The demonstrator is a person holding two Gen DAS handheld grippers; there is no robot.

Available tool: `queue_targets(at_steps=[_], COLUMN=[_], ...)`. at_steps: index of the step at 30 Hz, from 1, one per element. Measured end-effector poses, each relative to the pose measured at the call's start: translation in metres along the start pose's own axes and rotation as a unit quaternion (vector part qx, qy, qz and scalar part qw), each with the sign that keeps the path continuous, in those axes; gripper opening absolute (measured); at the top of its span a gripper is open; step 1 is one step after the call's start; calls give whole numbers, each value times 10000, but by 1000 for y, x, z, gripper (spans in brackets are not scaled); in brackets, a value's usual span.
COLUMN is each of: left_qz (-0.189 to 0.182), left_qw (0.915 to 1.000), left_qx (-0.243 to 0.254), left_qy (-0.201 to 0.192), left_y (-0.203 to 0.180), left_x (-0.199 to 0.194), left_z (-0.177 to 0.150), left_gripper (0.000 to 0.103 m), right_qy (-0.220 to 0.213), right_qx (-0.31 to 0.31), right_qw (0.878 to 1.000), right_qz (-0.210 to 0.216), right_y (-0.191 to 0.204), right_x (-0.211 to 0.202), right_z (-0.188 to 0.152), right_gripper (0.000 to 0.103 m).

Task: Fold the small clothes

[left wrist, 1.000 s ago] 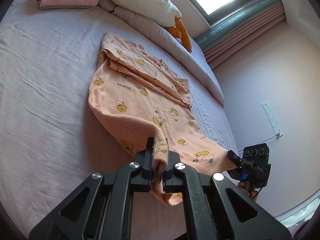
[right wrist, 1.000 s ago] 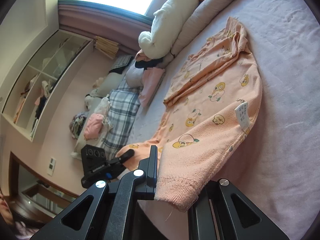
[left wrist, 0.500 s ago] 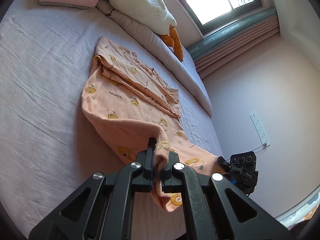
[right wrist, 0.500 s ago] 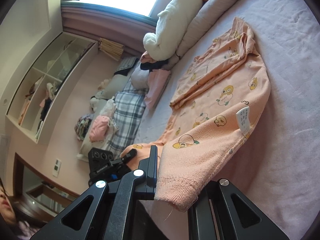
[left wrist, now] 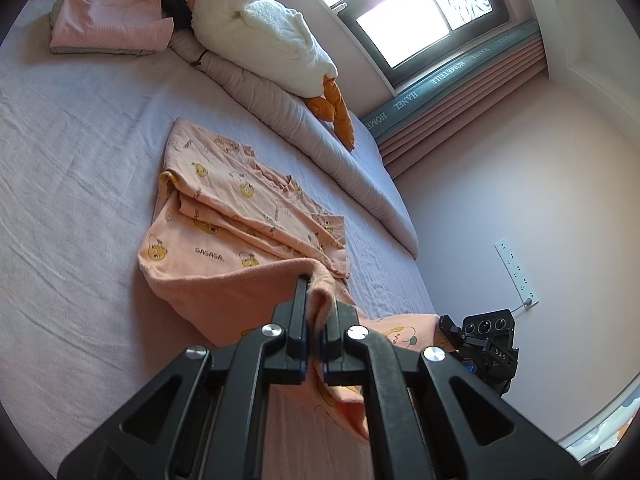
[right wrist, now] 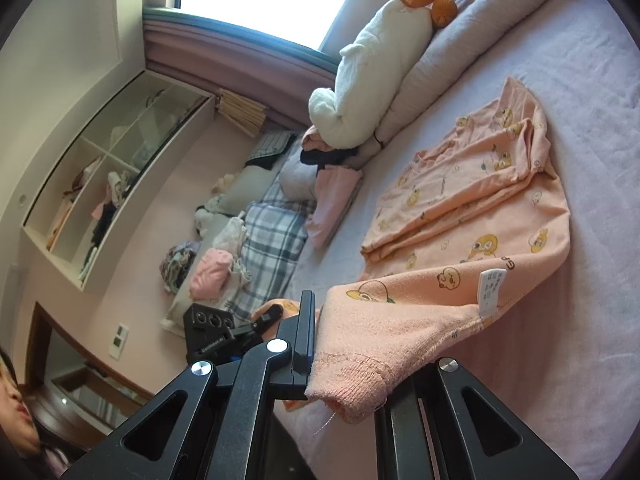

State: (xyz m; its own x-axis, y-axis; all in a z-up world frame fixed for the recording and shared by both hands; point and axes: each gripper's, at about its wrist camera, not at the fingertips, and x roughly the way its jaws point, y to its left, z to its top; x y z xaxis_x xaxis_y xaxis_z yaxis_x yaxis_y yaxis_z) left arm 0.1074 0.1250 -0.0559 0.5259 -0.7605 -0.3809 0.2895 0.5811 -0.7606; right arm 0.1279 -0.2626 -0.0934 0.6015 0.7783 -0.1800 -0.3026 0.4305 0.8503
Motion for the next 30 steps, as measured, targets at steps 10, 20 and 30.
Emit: queue_targets(at_steps=[10, 20, 30], left_qz=[74, 318, 888], left_qw=[9993, 9986, 9929], left_qx=[-106, -173, -722], left_qy=[-361, -394, -326], left_y=[8, 21, 62], left_x=[10, 44, 104], left_z=[44, 89, 135], left_gripper=[1, 1, 1], right_qy=[-328, -519, -690], right_qx=[-143, -172, 264], right_qw=[9993, 9983, 9945], right_qz=[-96, -189, -746], right_y=[-2, -15, -62], right_x=[9, 32, 60], right_z=[41, 88, 137], right_gripper=[12, 12, 8])
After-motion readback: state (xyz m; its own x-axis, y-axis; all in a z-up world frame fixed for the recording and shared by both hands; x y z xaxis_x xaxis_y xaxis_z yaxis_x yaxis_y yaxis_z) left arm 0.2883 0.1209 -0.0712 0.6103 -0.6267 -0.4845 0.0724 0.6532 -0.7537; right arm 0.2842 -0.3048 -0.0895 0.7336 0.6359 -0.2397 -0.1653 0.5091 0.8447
